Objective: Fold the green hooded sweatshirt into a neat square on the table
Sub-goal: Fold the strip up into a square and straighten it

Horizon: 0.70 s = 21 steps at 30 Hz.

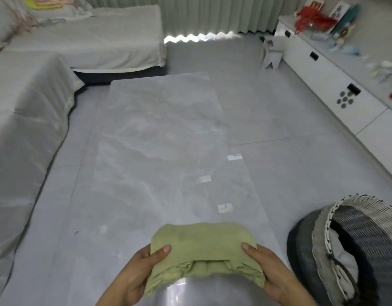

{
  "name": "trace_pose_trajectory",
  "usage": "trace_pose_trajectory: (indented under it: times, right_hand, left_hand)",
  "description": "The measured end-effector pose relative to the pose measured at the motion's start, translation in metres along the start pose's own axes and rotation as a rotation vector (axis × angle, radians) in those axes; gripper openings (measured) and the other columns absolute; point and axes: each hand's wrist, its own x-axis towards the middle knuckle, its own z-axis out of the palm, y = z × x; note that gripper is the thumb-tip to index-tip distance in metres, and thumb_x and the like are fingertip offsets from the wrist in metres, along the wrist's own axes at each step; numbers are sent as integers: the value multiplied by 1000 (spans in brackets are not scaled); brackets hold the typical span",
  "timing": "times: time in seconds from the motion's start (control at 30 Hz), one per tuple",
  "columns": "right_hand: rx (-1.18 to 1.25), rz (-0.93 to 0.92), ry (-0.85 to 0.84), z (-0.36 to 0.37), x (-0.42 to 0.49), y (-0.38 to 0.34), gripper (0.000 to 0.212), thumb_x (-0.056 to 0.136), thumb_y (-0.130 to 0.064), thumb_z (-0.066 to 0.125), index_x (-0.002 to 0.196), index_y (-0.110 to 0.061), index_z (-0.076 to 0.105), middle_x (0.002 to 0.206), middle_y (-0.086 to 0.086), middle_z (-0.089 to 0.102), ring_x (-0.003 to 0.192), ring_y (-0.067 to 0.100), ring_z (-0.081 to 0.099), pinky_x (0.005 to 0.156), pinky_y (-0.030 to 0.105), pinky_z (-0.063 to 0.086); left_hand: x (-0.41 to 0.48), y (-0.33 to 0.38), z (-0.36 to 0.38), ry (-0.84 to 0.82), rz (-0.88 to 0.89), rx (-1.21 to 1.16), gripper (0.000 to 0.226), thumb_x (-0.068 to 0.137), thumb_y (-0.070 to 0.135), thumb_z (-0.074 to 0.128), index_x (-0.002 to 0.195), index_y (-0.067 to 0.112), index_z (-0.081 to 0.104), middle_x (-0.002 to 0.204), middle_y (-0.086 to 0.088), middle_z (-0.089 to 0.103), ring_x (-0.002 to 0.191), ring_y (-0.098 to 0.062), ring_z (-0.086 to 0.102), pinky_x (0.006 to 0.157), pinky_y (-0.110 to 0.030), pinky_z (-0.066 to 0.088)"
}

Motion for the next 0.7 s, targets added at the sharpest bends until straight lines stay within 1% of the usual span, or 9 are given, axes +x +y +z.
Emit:
trace_pose_trajectory:
  times: [0.1,0.27,0.33,0.4,0.47,0.5,0.57,0.6,0.7]
  right_hand:
    - [34,-38,12,-18,-19,-6,44,71,-13,63,109,8,61,105,29,66,91,38,67,78,41,56]
    - [71,-116,41,-53,-37,-20,40,71,-13,62,105,8,63,103,30,66,87,38,67,74,42,57]
    - [94,-143,48,-74,-43,-24,33,72,-11,62,99,8,66,98,29,68,80,36,69,65,39,59]
    - [131,-162,82,-100,-51,-28,23,81,-6,55,98,6,65,93,26,70,76,34,70,61,36,59]
    - [147,-167,144,-136,-56,-30,24,83,-8,54,103,0,64,99,23,70,89,37,68,76,42,57]
    - [142,-151,177,-157,-59,-34,28,81,-12,56,107,-2,62,105,22,69,97,38,65,86,46,52]
    - [113,-117,234,-207,-63,-44,40,78,-18,60,116,-4,58,114,21,65,105,37,61,95,49,45]
    - [92,-104,267,-233,-69,-51,41,79,-18,60,118,-4,56,114,19,65,104,36,61,94,48,45]
    - [92,-71,336,-319,-93,-70,41,71,-24,70,109,-10,62,99,15,72,90,36,68,80,44,54]
  left_hand:
    - [-1,-2,21,-20,5,33,26,85,1,54,109,-6,60,99,-26,70,82,-35,71,58,-32,59]
    - [7,-6,63,-78,13,80,32,81,6,58,112,1,59,103,-22,70,89,-35,70,62,-32,59]
    - [14,-10,84,-95,16,111,40,74,11,63,114,4,58,105,-20,70,93,-35,69,64,-33,59]
    - [23,-18,110,-116,21,138,40,78,10,60,117,6,57,107,-19,70,94,-35,68,66,-33,59]
    - [32,-29,143,-134,23,165,38,81,9,59,118,7,56,107,-17,70,95,-34,68,66,-34,60]
    - [36,-35,163,-150,29,186,41,78,13,65,118,8,56,107,-16,70,96,-34,68,68,-34,60]
    - [46,-50,209,-204,33,226,64,60,28,85,116,12,57,109,-14,70,99,-32,67,74,-35,59]
    - [52,-59,234,-223,29,246,71,53,30,87,116,13,57,110,-13,70,101,-32,67,78,-38,58]
    - [74,-94,313,-270,1,276,60,62,22,74,118,11,56,110,-14,70,101,-32,66,81,-41,56]
